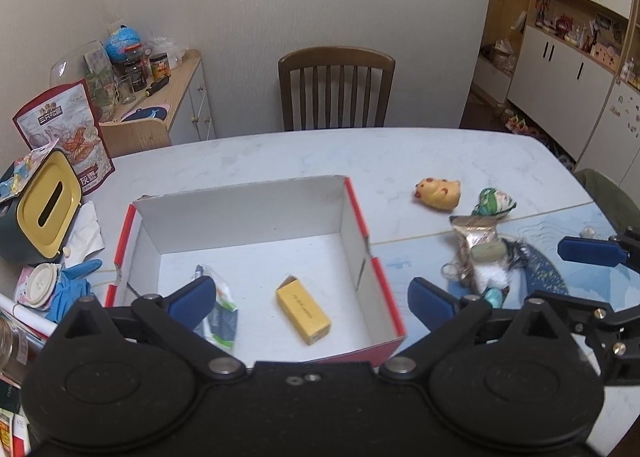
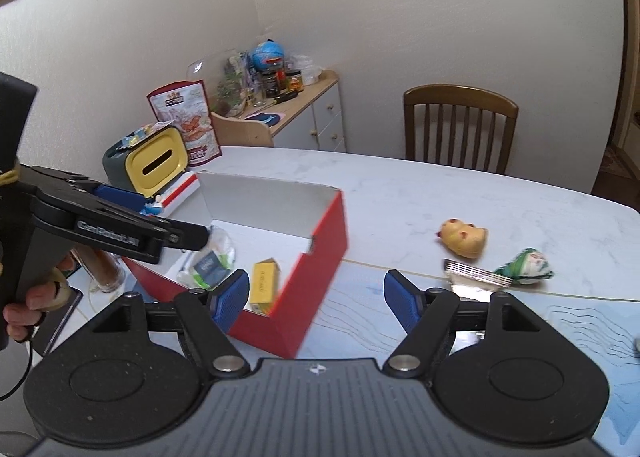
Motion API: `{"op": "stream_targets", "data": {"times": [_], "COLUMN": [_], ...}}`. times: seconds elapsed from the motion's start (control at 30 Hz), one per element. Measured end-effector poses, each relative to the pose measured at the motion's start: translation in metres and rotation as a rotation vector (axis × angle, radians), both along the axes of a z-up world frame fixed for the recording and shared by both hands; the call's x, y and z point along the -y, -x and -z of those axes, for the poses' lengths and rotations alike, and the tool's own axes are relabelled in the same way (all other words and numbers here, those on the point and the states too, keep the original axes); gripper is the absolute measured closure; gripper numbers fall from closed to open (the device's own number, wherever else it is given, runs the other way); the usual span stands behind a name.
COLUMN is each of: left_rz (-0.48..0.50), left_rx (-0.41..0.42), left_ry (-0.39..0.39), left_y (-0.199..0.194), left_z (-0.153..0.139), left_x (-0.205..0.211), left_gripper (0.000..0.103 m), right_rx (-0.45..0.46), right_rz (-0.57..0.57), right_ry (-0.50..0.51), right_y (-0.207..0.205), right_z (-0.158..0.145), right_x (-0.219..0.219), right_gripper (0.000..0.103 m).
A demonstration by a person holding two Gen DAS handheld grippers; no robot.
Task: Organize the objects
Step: 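Lift both grippers out of the box and return to the pile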
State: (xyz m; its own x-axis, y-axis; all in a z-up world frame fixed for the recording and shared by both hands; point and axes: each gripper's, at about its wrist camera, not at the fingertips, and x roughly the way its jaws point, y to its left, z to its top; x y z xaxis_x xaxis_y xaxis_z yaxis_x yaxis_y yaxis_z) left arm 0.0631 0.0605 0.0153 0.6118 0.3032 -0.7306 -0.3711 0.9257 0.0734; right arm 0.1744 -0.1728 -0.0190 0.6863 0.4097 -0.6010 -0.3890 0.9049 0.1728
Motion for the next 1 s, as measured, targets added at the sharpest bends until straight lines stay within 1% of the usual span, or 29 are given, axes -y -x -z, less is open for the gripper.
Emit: {"op": "stream_targets", "data": {"times": [0.13, 0.33, 0.67, 0.83, 1.0], "left_rz": [-0.026, -0.114, -0.268, -0.274, -0.251], "left_rx": [0.028, 0.085, 0.111, 0.119, 0.12], "left_ry": [-0.002, 0.001, -0.021, -0.054, -0.039], "left_y": [0.001, 0.006, 0.006, -0.006, -0.026], "left_z": [-0.003, -0.006, 0.007, 0.018, 0.03], "left_x": [0.015, 0.034, 0.065, 0.084, 0.097], "left_gripper": [0.001, 0.001, 0.001, 0.001, 0.001], "right_rx": [-0.003, 0.003, -0.024, 0.005, 0.018], "right_rz": [0.006, -0.002, -0.034, 0.019, 0.063], "right_ry": [-0.013, -0.023, -0.02, -0.02, -0.002], "right_y": [0.0, -0.007, -0.034, -0.044, -0.045], "right_z": [0.002, 0.003, 0.024, 0.036, 0.048], "right_x": [0.031, 0.075, 0.133, 0.169, 0.203], "right_gripper": [0.029, 0.029, 0.029, 0.029, 0.029]}}
